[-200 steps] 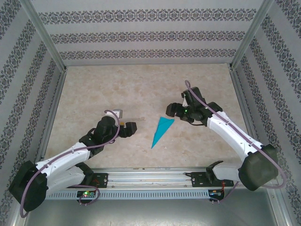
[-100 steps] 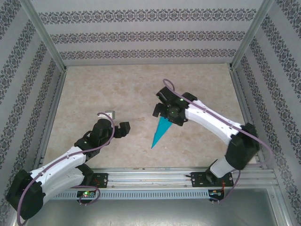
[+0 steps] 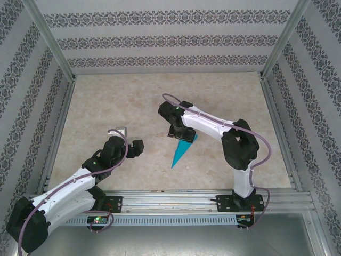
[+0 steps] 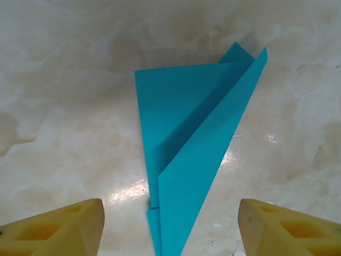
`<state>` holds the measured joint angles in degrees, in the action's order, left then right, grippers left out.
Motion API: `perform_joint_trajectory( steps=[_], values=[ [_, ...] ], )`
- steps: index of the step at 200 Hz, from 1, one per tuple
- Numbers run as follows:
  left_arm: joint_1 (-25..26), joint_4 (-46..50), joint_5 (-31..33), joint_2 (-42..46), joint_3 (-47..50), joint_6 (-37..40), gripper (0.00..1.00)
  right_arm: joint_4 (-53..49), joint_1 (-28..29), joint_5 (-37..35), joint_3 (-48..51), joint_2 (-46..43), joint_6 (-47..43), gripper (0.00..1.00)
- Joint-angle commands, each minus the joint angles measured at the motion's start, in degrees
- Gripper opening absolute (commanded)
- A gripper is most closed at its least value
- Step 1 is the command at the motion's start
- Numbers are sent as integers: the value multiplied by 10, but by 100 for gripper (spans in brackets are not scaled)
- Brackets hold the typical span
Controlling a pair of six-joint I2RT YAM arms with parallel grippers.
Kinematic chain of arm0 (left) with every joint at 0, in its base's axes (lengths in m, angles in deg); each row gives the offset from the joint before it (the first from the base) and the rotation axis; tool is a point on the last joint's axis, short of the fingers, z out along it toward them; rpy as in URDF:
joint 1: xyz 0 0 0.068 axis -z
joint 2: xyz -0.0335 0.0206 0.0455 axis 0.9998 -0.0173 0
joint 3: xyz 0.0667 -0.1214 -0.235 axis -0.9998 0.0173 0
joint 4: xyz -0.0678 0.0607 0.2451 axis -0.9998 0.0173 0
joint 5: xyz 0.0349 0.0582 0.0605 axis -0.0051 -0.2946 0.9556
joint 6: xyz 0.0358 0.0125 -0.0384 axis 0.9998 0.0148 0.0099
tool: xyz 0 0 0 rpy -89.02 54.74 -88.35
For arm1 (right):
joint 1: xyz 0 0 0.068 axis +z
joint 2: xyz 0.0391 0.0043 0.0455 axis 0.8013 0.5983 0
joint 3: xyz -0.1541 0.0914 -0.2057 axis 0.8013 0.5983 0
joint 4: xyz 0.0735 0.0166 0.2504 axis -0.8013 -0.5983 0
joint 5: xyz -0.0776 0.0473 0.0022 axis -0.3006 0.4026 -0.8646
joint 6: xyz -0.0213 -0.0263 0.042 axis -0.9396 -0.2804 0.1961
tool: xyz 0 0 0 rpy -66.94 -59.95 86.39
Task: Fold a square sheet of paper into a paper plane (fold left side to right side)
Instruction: Turn over the paper plane at the center of the table.
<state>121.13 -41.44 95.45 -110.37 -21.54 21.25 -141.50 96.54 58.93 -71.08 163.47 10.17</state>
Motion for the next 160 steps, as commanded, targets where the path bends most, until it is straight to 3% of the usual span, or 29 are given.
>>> perform_joint_trajectory(
  steps=[1, 54, 108, 160],
  values=[
    [-10, 20, 15, 6, 4, 26, 89, -33, 6, 2, -18, 27, 31, 63],
    [-12, 8, 11, 3, 9, 25, 90, -47, 6, 7, -46, 74, 41, 58],
    [-14, 6, 11, -3, 8, 31, 90, -49, 6, 13, -48, 89, 60, 45],
    [-16, 4, 6, -8, 6, 33, 91, -49, 6, 18, -40, 93, 67, 38]
  ],
)
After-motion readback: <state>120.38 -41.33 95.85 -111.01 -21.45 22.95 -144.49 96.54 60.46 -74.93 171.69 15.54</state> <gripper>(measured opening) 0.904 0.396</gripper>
